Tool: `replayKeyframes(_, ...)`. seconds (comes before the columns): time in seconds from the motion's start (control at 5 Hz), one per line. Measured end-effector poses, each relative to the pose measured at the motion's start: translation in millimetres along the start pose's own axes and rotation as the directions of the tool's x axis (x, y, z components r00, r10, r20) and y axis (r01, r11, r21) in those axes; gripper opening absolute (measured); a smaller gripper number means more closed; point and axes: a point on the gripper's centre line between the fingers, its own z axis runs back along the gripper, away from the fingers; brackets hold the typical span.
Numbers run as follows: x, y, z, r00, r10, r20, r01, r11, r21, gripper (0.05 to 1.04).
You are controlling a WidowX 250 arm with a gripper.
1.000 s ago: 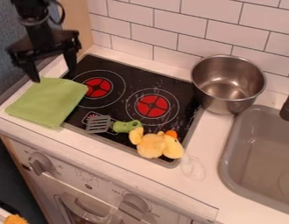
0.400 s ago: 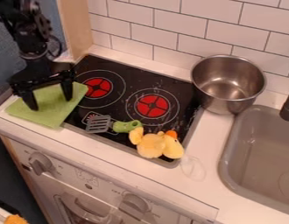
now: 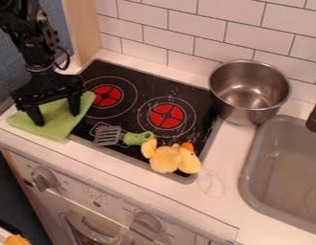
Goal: Move the green cloth between the two burners
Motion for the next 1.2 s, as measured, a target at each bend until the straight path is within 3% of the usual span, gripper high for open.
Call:
replayKeyframes(0.4, -0.8, -17.5, 1.4, 0.998, -0.054, 0.012, 0.054, 0.998, -0.011, 1.001)
replayKeyframes(0.6, -4.7, -38.9, 2.2, 0.994, -0.100, 0.039, 0.101, 0.994, -0.043, 0.999)
replayKeyframes(1.2, -29.5, -133.3, 16.7, 0.950, -0.303, 0.081, 0.310, 0.946, -0.097, 0.998)
